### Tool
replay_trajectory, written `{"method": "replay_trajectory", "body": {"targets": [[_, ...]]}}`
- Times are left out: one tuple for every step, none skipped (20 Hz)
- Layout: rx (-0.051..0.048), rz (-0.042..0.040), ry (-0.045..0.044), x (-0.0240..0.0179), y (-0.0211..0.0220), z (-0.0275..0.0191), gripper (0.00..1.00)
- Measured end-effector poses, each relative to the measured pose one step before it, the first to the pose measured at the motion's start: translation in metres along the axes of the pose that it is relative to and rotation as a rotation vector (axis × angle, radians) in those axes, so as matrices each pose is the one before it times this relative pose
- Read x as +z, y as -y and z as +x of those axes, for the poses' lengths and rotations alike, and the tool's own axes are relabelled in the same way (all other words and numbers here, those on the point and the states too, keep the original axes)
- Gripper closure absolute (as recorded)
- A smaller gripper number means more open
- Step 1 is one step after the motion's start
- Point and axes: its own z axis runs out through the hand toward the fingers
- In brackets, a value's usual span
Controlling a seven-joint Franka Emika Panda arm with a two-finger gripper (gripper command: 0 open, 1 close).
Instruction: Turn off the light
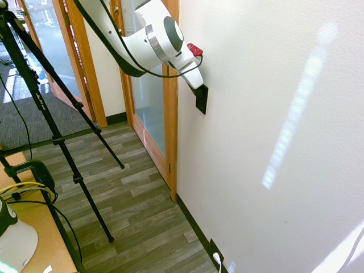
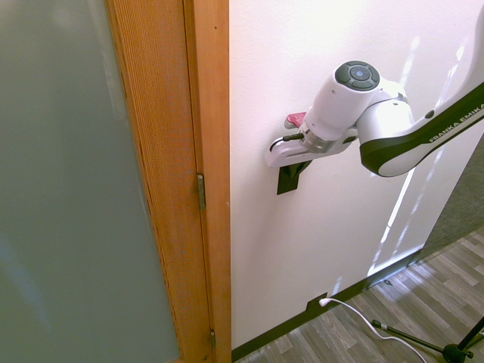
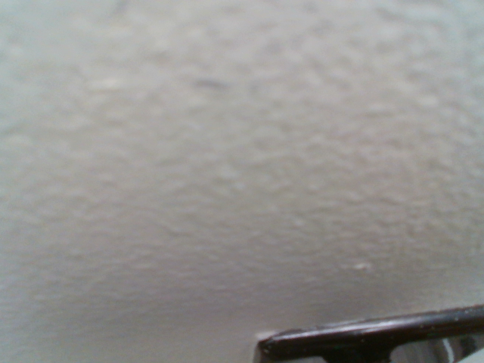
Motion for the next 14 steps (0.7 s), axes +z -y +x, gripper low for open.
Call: {"method": "replay_trajectory", "body": {"targets": [[-0.00242, -0.00735, -0.00194, 0.00258, 0.00010, -0.00139, 1.00], [-0.00318, -0.01067, 0.00016, 0.00536, -0.00076, -0.00250, 1.00], [-0.00112, -0.01530, 0.00571, 0.01035, -0.00185, -0.00379, 1.00], [-0.00267, -0.01218, 0.00505, 0.00988, -0.00113, -0.00178, 0.00], [-0.00671, -0.00107, 0.00577, 0.00245, 0.00028, 0.00002, 0.00], [-0.00814, 0.00302, 0.00435, 0.00016, -0.00019, 0.00036, 0.00], [-0.00597, 0.00380, 0.00343, -0.00045, -0.00101, 0.00000, 0.00], [-0.00744, 0.00889, 0.00444, -0.00065, -0.00150, 0.00046, 0.00], [-0.01166, 0.01230, 0.00336, -0.00044, -0.00216, -0.00006, 0.00], [-0.01220, 0.01277, 0.00386, -0.00002, -0.00241, -0.00016, 0.00], [-0.00875, 0.00880, 0.00242, -0.00003, -0.00264, -0.00025, 0.00], [-0.00785, 0.01145, 0.00053, -0.00049, -0.00259, -0.00047, 0.00], [-0.00622, 0.01711, 0.00084, -0.00025, -0.00341, -0.00077, 0.00], [-0.00640, 0.01758, 0.00130, -0.00013, -0.00428, -0.00168, 0.00]]}}
